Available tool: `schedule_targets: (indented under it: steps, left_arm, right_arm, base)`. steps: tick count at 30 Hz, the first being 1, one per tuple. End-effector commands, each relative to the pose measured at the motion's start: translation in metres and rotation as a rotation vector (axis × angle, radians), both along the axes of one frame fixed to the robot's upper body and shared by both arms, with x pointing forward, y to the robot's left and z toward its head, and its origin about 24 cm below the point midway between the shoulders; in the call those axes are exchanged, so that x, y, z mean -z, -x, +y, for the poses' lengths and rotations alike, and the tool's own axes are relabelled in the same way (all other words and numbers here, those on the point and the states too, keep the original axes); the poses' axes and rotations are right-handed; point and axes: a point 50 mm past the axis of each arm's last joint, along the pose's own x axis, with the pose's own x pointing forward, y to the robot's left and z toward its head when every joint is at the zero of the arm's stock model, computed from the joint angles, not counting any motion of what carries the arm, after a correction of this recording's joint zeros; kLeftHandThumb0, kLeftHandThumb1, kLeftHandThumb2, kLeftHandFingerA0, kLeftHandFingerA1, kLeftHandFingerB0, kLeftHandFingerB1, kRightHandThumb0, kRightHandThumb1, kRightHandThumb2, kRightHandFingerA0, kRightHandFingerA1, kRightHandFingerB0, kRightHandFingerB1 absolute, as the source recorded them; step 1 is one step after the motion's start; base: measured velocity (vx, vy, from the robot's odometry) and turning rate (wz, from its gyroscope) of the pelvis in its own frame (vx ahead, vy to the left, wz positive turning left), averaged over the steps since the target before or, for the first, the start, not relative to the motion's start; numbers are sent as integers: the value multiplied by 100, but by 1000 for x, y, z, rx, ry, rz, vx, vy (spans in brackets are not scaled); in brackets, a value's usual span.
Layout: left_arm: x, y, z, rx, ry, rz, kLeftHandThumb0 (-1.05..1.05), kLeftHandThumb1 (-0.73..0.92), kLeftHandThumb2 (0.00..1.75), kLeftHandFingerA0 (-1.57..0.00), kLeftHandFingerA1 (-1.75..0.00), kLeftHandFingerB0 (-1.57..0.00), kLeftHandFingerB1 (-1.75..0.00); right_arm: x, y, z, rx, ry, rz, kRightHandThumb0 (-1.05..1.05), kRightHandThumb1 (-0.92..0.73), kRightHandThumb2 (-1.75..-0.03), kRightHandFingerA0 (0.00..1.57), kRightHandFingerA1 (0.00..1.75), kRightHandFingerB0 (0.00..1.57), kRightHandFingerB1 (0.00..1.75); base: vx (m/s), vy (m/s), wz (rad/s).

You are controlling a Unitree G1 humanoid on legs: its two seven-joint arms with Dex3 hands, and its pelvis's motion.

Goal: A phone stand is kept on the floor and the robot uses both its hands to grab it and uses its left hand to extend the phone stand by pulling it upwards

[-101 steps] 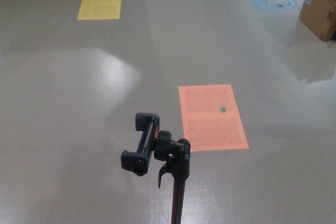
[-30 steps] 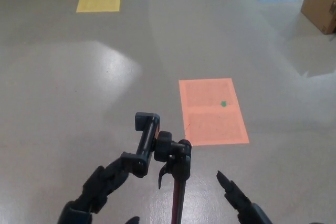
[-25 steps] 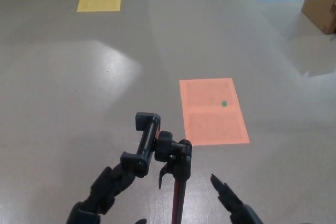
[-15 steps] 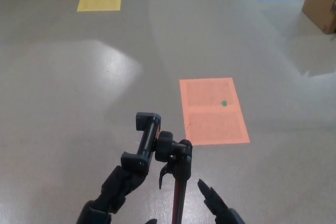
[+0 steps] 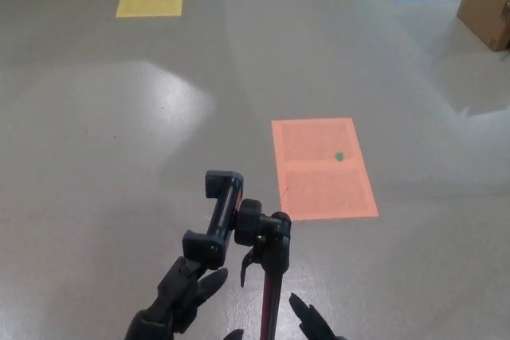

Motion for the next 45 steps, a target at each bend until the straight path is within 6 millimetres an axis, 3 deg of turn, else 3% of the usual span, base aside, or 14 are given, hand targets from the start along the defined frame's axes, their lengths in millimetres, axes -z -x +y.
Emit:
schedule_targets:
  steps: [1, 3, 7, 9, 11, 15, 16, 17, 21, 23, 39, 40, 42, 45]
  left_arm:
    - [11, 1, 7, -32, 27, 82, -37, 44, 103, 0, -47, 0, -49]
    - [14, 1, 9, -42, 30, 92, -37, 43, 103, 0, -47, 0, -49]
    - [18, 0, 13, -62, 25, 100, -37, 42, 102, 0, -47, 0, -49]
    - [18, 0, 14, -69, 23, 104, -37, 41, 101, 0, -47, 0, -49]
    - [18, -2, 14, -66, 36, 107, -38, 41, 102, 0, -47, 0, -49]
    - [18, -5, 18, -75, 38, 99, -38, 41, 102, 0, -47, 0, -49]
    - [17, -7, 20, -85, 46, 96, -37, 42, 101, 0, -47, 0, -49]
    - [14, -11, 22, -102, 57, 88, -37, 41, 101, 0, -47, 0, -49]
    - [5, -21, 25, -118, 50, 46, -76, 76, 63, -24, -30, -9, -26]
    - [0, -25, 25, -124, 56, 32, -77, 61, 94, -16, -43, -6, -33]
    - [-43, -56, 13, -105, 72, -98, -73, 76, 63, -25, -30, -11, -27]
    - [-45, -57, 7, -95, 84, -104, -74, 76, 63, -24, -31, -11, -27]
    - [-48, -59, 5, -90, 86, -109, -74, 75, 64, -24, -30, -12, -24]
    - [-52, -62, -2, -71, 82, -127, -37, 44, 103, 0, -47, 0, -49]
  right_arm:
    - [1, 4, 4, 13, 9, -14, -81, -79, -70, 0, 50, 0, 0]
    - [1, 5, 8, 9, -16, 2, -105, -71, -107, 1, 29, 0, 5]
    - [-1, 3, 14, 15, -36, 8, -79, -77, -63, 0, 42, 0, 0]
    - [-2, 2, 15, 12, -36, 1, -90, -64, -102, 0, 36, 0, 14]
    - [-4, -1, 16, 19, -39, -3, -80, -77, -64, 0, 45, 0, 0]
    - [-6, -4, 18, 3, -22, -29, -92, -64, -100, 2, 41, 0, 12]
    - [-7, -5, 19, 2, -14, -33, -80, -78, -65, 0, 55, 0, 0]
    - [-7, -7, 20, 1, -1, -39, -89, -64, -104, 0, 45, 0, 18]
    - [-7, -10, 22, -5, 14, -47, -95, -67, -104, 0, 43, 0, 13]
    - [-7, -11, 22, -9, 15, -45, -94, -66, -104, 0, 41, 0, 14]
    - [-1, -8, 19, 6, -5, -20, -83, -78, -70, 0, 65, 0, 0]
    - [-1, -7, 18, 8, -11, -20, -97, -67, -106, 0, 48, 0, 12]
    - [-1, -8, 19, 16, -30, -6, -83, -76, -68, 0, 56, 0, 1]
    - [-1, -7, 21, 10, -35, -20, -99, -67, -102, 1, 51, 0, 9]
  base:
    - [0, 0, 0]
    - [0, 0, 0]
    - [0, 0, 0]
    - [0, 0, 0]
    - [0, 0, 0]
    - [0, 0, 0]
    - [0, 0, 0]
    - [0, 0, 0]
    - [0, 0, 0]
    - [0, 0, 0]
    - [0, 0, 0]
    - [0, 0, 0]
    - [0, 0, 0]
    - [0, 0, 0]
